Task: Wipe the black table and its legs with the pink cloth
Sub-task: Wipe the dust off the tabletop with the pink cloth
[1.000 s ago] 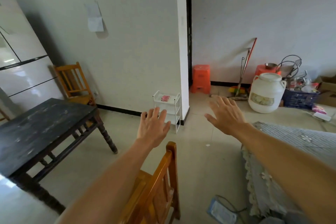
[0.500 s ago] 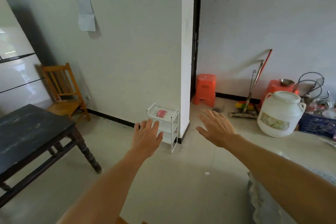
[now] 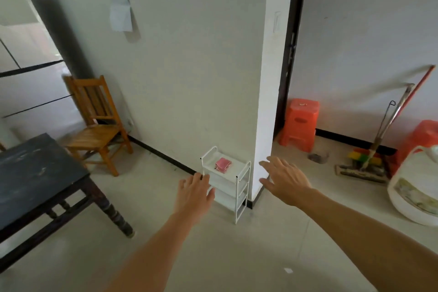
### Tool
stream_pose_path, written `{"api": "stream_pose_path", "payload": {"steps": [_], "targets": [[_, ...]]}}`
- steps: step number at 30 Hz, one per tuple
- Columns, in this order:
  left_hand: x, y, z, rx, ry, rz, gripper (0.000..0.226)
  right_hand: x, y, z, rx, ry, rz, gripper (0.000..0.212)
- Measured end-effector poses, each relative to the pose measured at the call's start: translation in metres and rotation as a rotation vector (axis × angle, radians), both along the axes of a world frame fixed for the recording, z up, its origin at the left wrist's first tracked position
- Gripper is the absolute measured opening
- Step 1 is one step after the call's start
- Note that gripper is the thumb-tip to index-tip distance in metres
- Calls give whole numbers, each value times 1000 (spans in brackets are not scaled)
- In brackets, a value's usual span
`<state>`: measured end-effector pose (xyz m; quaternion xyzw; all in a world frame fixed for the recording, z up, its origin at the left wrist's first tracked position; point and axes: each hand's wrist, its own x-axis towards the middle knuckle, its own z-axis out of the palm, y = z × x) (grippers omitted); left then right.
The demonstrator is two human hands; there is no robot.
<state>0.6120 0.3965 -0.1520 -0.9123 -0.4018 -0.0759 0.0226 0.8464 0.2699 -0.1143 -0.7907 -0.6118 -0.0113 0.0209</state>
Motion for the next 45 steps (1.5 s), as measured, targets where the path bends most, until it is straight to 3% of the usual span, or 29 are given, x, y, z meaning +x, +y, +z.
{"api": "stream_pose_path", "payload": {"steps": [8,13,30,35,41,45], "targets": [[73,81,-21,-31,38,86,31,96,130,-36,-134,41,109,53],[87,151,-49,-125,91,195,46,111,212,-77,-199,117,180,53],[172,483,-185,-371,177,-26,37,161,492,-240,-509,188,42,55],[214,534,-252,-431,174,-38,41,166,540,-297,-510,239,26,54],[243,569,-360,-487,62,73,37,157,579,-407,-361,399,-279,66],[251,574,-411,-507,9,83,39,140,574,-469,-266,417,-321,78]]}}
